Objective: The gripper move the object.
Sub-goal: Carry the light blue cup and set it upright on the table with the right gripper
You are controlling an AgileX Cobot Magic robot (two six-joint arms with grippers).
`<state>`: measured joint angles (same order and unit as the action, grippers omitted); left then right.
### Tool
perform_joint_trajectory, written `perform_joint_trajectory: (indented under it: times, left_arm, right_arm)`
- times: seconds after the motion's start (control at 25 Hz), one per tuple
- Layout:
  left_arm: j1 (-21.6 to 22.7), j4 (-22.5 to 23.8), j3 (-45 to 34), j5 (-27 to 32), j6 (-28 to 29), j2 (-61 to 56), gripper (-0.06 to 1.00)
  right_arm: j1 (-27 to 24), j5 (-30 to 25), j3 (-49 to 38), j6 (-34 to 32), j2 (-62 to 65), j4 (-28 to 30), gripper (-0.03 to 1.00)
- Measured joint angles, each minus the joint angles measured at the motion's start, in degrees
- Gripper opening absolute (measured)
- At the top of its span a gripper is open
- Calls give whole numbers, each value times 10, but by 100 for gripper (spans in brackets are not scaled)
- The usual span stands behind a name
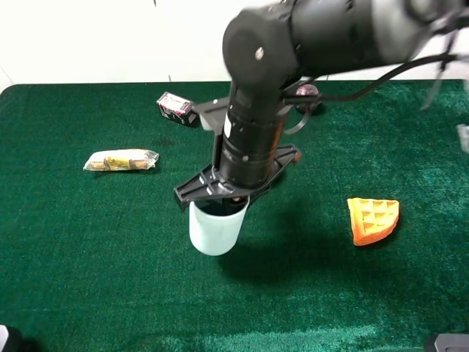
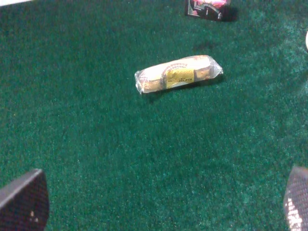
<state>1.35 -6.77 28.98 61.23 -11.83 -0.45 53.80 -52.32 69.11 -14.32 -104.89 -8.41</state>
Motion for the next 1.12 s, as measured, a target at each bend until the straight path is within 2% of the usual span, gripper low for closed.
perform_joint_trajectory:
  times: [0.28, 0.6, 1.12]
  left_arm:
    - [0, 0, 0, 0, 0, 0, 99]
    - [0, 0, 0, 0, 0, 0, 99]
    - [0, 0, 0, 0, 0, 0, 99]
  right_arm:
    - [-17, -51, 0, -8, 46, 6, 5]
    - [-51, -78, 0, -8, 65, 8, 5]
    - [-171, -107, 23, 19, 85, 15, 5]
